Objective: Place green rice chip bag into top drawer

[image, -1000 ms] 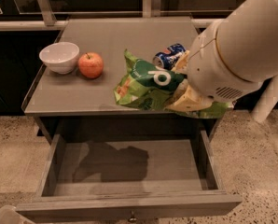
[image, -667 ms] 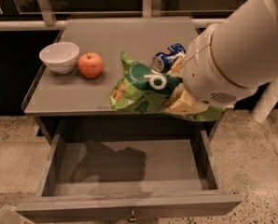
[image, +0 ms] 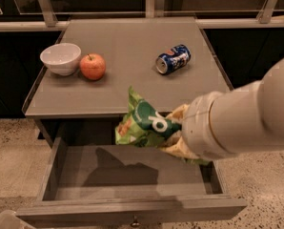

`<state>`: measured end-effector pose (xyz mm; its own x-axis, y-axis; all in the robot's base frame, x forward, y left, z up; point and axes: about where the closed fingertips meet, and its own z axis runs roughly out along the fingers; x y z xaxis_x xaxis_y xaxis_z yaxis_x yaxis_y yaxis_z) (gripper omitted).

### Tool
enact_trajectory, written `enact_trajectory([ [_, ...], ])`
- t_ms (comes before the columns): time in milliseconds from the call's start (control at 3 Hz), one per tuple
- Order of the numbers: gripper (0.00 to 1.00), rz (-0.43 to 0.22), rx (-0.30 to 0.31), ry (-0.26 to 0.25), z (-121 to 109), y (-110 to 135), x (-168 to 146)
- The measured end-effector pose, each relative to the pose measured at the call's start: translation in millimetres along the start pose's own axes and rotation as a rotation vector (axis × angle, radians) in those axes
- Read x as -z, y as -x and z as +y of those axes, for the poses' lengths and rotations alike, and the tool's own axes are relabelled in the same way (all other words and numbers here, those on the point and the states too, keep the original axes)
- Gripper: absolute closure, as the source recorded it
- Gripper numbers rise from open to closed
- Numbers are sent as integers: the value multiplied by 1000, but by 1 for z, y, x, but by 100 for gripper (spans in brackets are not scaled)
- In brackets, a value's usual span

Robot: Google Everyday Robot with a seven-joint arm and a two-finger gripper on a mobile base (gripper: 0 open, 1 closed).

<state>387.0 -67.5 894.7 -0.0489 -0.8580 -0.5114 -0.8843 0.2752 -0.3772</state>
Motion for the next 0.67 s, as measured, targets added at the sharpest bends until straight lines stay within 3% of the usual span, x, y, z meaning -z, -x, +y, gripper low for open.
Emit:
enact_trajectory([
  [333, 100, 19, -41, 24, 17, -23, -20],
  [667, 100, 20, -41, 27, 18, -24, -21],
])
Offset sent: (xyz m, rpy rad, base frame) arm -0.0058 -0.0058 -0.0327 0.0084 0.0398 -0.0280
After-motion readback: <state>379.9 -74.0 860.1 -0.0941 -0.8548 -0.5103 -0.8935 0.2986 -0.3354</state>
